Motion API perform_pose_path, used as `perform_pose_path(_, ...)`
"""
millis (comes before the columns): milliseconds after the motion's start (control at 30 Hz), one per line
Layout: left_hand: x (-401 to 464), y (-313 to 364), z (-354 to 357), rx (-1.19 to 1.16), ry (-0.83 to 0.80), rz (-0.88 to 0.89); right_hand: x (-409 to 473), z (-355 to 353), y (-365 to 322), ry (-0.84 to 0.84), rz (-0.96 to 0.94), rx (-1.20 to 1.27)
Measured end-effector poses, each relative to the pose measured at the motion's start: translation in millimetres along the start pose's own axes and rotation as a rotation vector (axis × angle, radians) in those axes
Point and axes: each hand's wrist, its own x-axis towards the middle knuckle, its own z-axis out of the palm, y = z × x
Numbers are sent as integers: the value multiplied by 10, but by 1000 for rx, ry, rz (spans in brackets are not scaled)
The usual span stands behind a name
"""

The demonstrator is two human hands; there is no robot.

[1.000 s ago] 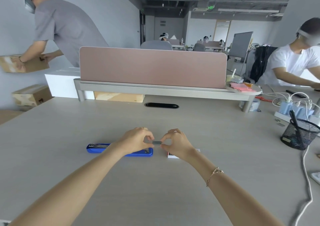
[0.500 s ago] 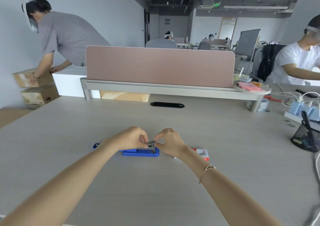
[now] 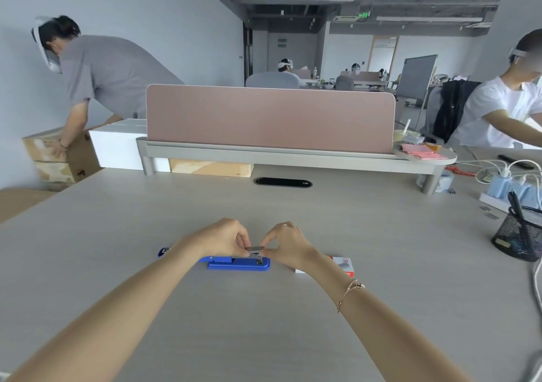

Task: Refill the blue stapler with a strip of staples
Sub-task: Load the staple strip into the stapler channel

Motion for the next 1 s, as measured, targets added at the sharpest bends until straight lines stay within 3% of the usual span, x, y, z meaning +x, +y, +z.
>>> perform_pose_path(633,15,-50,19,87,-15,25,18,117,40,-42,41,-37)
perform_pose_path(1000,-35,-90,72,161,29,135,-15,137,48,-41,14,-67)
